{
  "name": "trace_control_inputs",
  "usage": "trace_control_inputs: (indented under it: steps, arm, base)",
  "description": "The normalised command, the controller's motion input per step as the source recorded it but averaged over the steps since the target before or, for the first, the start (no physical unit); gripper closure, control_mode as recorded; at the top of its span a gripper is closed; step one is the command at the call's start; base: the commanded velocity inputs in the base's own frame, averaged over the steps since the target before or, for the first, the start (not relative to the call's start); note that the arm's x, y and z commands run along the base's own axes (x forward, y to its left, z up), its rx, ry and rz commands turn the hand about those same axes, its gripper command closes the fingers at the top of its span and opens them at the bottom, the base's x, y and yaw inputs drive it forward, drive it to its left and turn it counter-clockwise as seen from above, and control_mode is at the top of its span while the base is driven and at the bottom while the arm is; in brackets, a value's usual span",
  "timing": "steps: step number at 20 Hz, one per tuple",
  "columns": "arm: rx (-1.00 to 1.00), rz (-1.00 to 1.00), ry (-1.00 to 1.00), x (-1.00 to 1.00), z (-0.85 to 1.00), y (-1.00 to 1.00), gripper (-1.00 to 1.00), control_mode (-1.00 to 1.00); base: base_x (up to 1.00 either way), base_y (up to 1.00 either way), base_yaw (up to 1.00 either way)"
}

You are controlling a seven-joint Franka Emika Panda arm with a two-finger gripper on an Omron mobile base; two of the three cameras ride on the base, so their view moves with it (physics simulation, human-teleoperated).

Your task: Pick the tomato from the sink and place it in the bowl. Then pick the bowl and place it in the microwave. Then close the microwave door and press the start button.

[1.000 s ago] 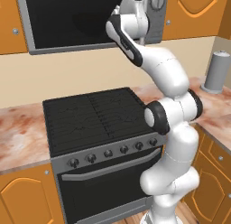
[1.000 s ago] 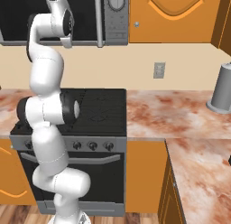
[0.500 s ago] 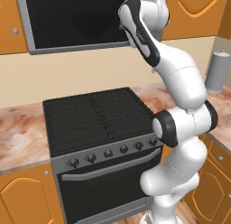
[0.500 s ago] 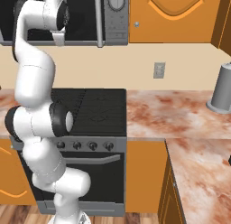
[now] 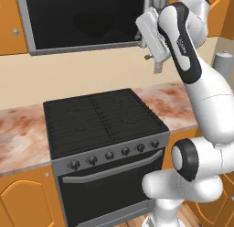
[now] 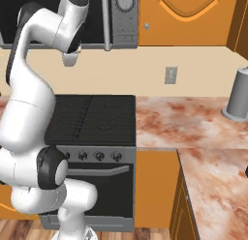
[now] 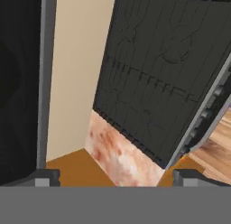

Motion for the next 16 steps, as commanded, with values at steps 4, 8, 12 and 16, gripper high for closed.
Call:
trace_control_inputs:
  steps: [4, 8, 12, 16]
  arm:
    - [0.06, 0.18, -0.11, -0.90, -0.16, -0.37, -1.00, -1.00]
    - [0.07, 0.02, -0.27, -0.81, 0.11, -0.48, -1.00, -1.00]
    - [0.02, 0.00, -0.24, -0.40, 0.24, -0.42, -1.00, -1.00]
    - [0.01, -0.02, -0.15, -0.10, 0.27, -0.27, -1.00, -1.00]
  base:
    - [0.00, 0.00, 0.00]
    - [0.00, 0.00, 0.00]
    - [0.00, 0.00, 0.00]
    - [0.00, 0.00, 0.00]
